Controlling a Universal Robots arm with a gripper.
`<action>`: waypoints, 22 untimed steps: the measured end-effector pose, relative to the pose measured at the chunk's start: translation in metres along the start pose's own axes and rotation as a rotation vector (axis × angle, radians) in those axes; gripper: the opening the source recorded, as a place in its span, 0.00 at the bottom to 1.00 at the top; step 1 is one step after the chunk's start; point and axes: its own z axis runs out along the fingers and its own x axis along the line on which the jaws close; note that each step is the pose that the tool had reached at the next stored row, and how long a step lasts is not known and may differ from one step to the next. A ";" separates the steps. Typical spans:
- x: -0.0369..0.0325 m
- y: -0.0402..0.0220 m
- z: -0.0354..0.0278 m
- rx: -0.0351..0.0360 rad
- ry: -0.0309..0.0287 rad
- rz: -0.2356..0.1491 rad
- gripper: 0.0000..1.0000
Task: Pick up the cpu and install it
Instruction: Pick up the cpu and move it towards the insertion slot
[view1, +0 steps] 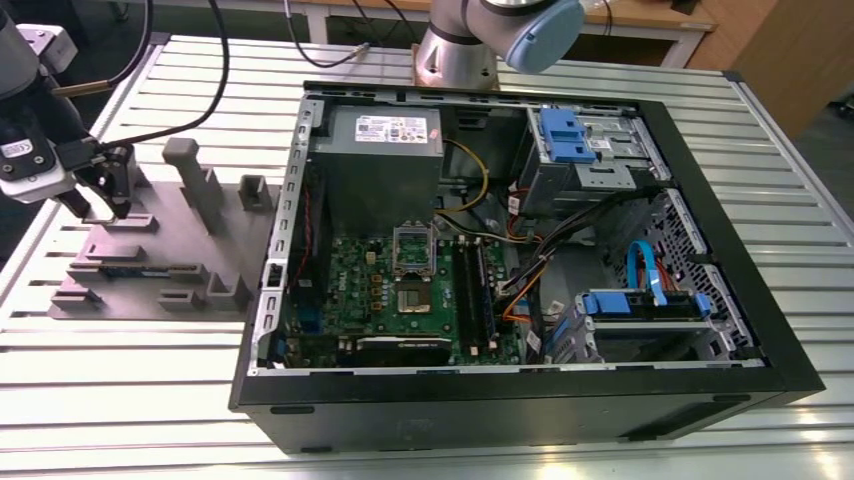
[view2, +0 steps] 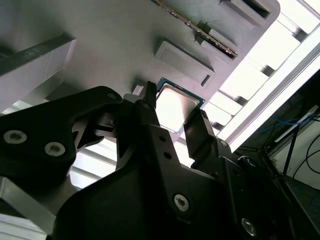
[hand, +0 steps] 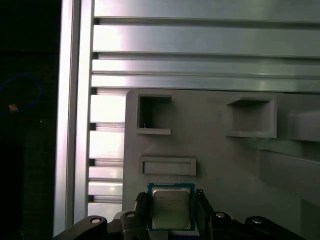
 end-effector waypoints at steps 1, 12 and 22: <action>0.0000 0.0000 -0.0001 0.0000 -0.0001 0.000 0.47; 0.0000 0.0001 -0.0024 -0.0001 -0.0001 0.000 0.47; 0.0000 0.0002 -0.0050 0.0010 0.0001 0.000 0.47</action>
